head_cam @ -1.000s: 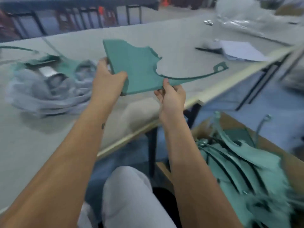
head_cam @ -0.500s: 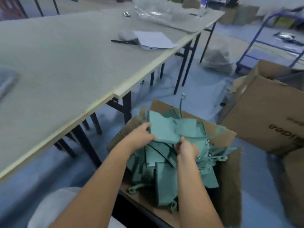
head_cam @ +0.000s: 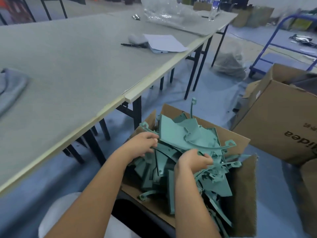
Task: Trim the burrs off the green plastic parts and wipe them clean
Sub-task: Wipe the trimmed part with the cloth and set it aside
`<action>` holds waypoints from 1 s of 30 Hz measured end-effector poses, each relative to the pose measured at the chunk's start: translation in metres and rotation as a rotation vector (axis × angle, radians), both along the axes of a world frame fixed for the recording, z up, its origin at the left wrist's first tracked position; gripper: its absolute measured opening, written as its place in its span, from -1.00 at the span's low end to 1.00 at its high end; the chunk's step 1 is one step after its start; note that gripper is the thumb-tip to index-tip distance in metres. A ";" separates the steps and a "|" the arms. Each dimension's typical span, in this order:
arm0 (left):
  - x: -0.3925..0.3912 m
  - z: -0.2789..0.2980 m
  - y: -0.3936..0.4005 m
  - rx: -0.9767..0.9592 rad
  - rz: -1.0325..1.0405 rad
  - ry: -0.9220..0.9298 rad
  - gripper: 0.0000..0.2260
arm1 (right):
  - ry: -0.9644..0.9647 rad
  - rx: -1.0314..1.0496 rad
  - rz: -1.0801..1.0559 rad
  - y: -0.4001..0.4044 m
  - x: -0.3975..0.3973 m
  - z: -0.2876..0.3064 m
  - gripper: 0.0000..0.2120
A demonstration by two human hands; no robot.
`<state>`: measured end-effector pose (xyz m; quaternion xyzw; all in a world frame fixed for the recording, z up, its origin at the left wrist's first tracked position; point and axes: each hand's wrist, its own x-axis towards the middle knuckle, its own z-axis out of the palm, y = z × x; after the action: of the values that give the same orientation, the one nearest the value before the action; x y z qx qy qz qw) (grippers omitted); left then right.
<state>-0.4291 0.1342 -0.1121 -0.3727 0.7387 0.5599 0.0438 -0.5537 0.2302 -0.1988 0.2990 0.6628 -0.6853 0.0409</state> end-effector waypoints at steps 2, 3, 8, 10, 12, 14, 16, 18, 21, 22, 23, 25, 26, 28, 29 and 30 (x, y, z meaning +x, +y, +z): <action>0.008 0.018 -0.005 -0.013 0.035 0.085 -0.74 | 0.136 -0.017 0.010 -0.017 0.014 0.024 -0.72; 0.013 0.029 -0.008 -0.026 0.041 0.143 -0.74 | 0.215 -0.044 0.057 -0.029 0.024 0.041 -0.71; 0.071 0.098 -0.045 -0.165 0.189 0.487 -0.77 | 0.704 -0.333 0.526 -0.115 0.115 0.134 -0.73; 0.114 0.123 -0.064 -0.288 0.375 0.589 -0.77 | 0.857 -0.434 0.738 -0.146 0.169 0.168 -0.78; 0.169 0.141 -0.079 -0.373 0.595 0.669 -0.76 | 0.956 -0.510 0.910 -0.172 0.225 0.191 -0.78; 0.228 0.151 -0.090 -0.449 0.806 0.698 -0.77 | 1.010 -0.515 1.138 -0.195 0.280 0.205 -0.75; 0.286 0.151 -0.097 -0.522 0.992 0.660 -0.79 | 1.028 -0.466 1.443 -0.215 0.329 0.211 -0.79; 0.338 0.145 -0.100 -0.578 1.137 0.595 -0.77 | 1.066 -0.345 1.723 -0.236 0.370 0.210 -0.88; 0.395 0.130 -0.110 -0.607 1.371 0.528 -0.79 | 1.259 -0.062 1.956 -0.260 0.411 0.199 -0.75; 0.407 0.124 -0.117 -0.615 1.441 0.495 -0.82 | 1.327 0.055 1.977 -0.265 0.418 0.192 -0.65; 0.416 0.118 -0.124 -0.617 1.490 0.460 -0.85 | 1.402 0.182 1.972 -0.267 0.422 0.184 -0.57; 0.422 0.105 -0.136 -0.569 1.500 0.460 -0.88 | 1.523 0.353 1.982 -0.271 0.422 0.171 -0.52; 0.420 0.099 -0.140 -0.536 1.471 0.505 -0.87 | 1.534 0.352 1.996 -0.274 0.418 0.166 -0.54; 0.412 0.088 -0.144 -0.513 1.443 0.636 -0.83 | 1.493 0.213 1.919 -0.278 0.407 0.165 -0.55; 0.410 0.085 -0.145 -0.510 1.460 0.705 -0.82 | 1.461 0.103 1.823 -0.279 0.402 0.167 -0.55; 0.410 0.083 -0.146 -0.512 1.490 0.758 -0.82 | 1.420 0.000 1.712 -0.280 0.396 0.171 -0.57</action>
<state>-0.0196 -0.0118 -0.0288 -0.5458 0.3705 0.3460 -0.6672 -0.1573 -0.0498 -0.0281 -0.7172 0.5231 -0.4466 0.1117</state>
